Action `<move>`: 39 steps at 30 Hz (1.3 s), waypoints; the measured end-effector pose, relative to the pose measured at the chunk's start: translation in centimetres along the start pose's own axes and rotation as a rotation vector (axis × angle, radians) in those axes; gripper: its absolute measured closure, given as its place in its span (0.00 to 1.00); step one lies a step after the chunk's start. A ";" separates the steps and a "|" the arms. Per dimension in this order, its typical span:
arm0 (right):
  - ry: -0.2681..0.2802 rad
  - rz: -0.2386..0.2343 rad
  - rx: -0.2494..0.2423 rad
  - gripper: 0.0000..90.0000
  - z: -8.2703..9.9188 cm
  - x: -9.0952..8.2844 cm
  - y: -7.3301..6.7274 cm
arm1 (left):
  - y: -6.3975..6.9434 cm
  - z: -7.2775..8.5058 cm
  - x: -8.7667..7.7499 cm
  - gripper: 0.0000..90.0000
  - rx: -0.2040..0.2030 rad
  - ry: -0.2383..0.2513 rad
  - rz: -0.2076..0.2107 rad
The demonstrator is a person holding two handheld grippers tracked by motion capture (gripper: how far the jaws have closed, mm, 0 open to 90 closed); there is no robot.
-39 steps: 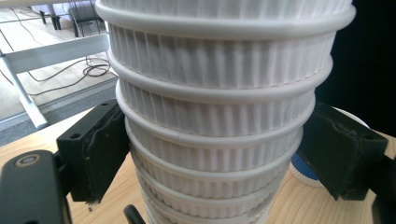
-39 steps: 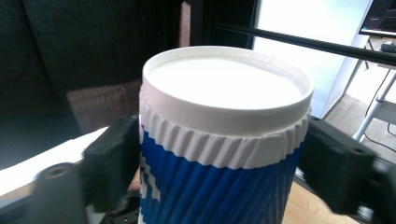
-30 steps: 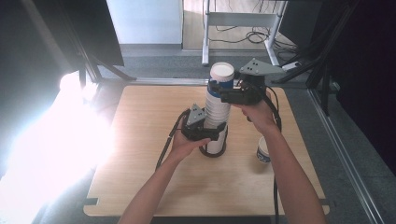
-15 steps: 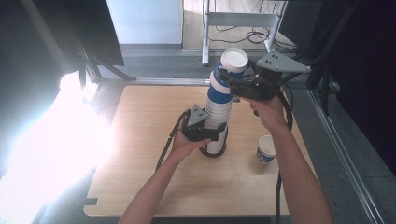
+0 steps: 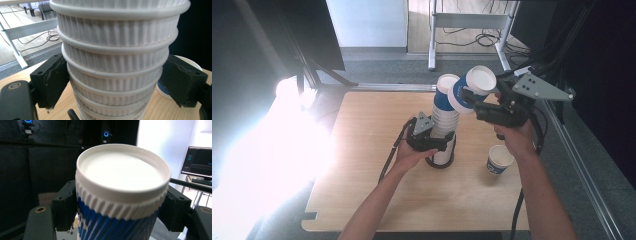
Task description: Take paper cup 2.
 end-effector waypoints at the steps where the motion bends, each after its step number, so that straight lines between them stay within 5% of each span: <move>1: 0.004 -0.003 0.003 0.30 0.2 -0.4 0.0 | 0.0 0.0 0.0 0.14 -0.002 0.002 -0.001; 18: -0.011 -0.030 0.004 0.30 4.5 -3.2 -1.1 | 0.1 -0.1 0.1 0.14 -0.008 0.006 -0.006; 35: -0.074 -0.058 0.042 0.30 10.5 -3.0 -2.3 | 0.2 0.0 -0.8 0.12 -0.003 0.015 0.004; 39: -0.085 -0.066 0.050 0.30 11.7 -2.8 -2.6 | 0.2 0.5 -1.4 0.12 0.022 0.007 -0.032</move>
Point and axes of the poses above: each handheld gripper's, and its own axes: x roughly forward along the jaws, z roughly out of its underside, y roughly to its right, the point moved 6 cm from there along x, roughly forward along the jaws, and after that the axes turned 7 degrees about -y, right-handed, at the moved point
